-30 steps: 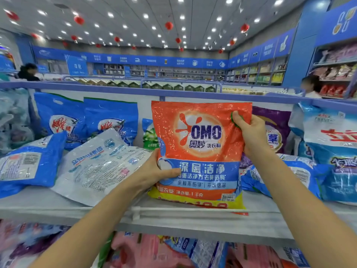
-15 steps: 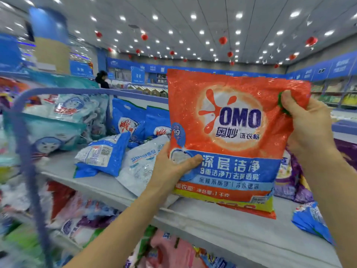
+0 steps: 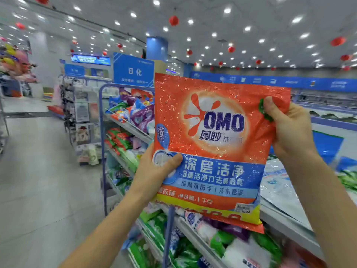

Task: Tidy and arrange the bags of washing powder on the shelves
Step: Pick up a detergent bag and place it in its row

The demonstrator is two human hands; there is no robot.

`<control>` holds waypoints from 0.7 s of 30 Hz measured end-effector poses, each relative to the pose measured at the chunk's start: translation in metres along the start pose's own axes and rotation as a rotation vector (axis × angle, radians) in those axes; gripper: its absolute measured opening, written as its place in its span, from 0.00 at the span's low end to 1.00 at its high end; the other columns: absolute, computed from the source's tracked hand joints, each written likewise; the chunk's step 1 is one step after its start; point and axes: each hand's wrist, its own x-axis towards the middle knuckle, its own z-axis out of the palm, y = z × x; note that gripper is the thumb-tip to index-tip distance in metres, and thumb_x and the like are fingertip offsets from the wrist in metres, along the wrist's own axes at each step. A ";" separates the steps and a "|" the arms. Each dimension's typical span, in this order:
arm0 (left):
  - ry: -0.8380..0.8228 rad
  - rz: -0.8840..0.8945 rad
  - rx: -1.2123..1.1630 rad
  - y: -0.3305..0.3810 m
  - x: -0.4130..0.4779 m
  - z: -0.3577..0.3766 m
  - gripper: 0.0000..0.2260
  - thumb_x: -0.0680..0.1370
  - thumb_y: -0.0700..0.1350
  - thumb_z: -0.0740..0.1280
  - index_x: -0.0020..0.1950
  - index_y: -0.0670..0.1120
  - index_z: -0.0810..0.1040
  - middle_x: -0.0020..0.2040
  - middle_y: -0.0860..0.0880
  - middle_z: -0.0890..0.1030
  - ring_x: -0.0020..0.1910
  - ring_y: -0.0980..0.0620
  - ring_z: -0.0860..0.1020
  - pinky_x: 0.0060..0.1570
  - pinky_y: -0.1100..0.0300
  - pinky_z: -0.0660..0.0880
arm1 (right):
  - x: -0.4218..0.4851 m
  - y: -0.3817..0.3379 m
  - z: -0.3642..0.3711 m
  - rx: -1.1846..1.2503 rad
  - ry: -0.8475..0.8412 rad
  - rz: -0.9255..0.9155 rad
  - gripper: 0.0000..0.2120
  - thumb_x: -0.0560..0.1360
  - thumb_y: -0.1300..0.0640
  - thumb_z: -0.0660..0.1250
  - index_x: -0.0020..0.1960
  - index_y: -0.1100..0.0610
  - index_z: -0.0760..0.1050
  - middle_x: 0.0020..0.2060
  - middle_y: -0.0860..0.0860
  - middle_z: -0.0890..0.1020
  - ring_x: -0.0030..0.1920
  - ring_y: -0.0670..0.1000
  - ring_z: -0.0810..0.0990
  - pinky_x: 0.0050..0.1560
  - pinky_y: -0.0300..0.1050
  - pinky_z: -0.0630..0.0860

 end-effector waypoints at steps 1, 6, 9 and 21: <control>0.008 0.005 0.019 0.003 -0.001 -0.028 0.24 0.60 0.62 0.76 0.54 0.58 0.79 0.52 0.49 0.84 0.48 0.49 0.83 0.42 0.60 0.80 | -0.002 0.012 0.026 0.020 -0.017 0.015 0.09 0.69 0.53 0.69 0.31 0.51 0.82 0.30 0.45 0.83 0.32 0.42 0.81 0.34 0.36 0.77; 0.214 -0.066 0.065 0.009 -0.008 -0.156 0.26 0.58 0.58 0.77 0.49 0.46 0.78 0.44 0.45 0.85 0.40 0.45 0.84 0.35 0.58 0.80 | -0.009 0.072 0.155 0.047 -0.120 0.060 0.09 0.68 0.51 0.69 0.31 0.52 0.82 0.29 0.44 0.83 0.30 0.41 0.80 0.32 0.35 0.76; 0.324 -0.108 0.044 0.009 -0.006 -0.216 0.25 0.56 0.54 0.79 0.47 0.46 0.79 0.41 0.45 0.85 0.36 0.46 0.84 0.31 0.58 0.79 | -0.004 0.107 0.227 0.066 -0.179 0.121 0.08 0.74 0.57 0.67 0.36 0.56 0.78 0.27 0.45 0.82 0.28 0.41 0.79 0.30 0.35 0.76; 0.780 -0.167 -0.013 -0.050 0.057 -0.418 0.22 0.57 0.53 0.75 0.47 0.45 0.78 0.35 0.46 0.85 0.30 0.46 0.83 0.26 0.56 0.78 | -0.022 0.313 0.436 0.088 -0.704 0.505 0.40 0.65 0.31 0.67 0.68 0.54 0.66 0.56 0.49 0.79 0.53 0.50 0.78 0.53 0.49 0.73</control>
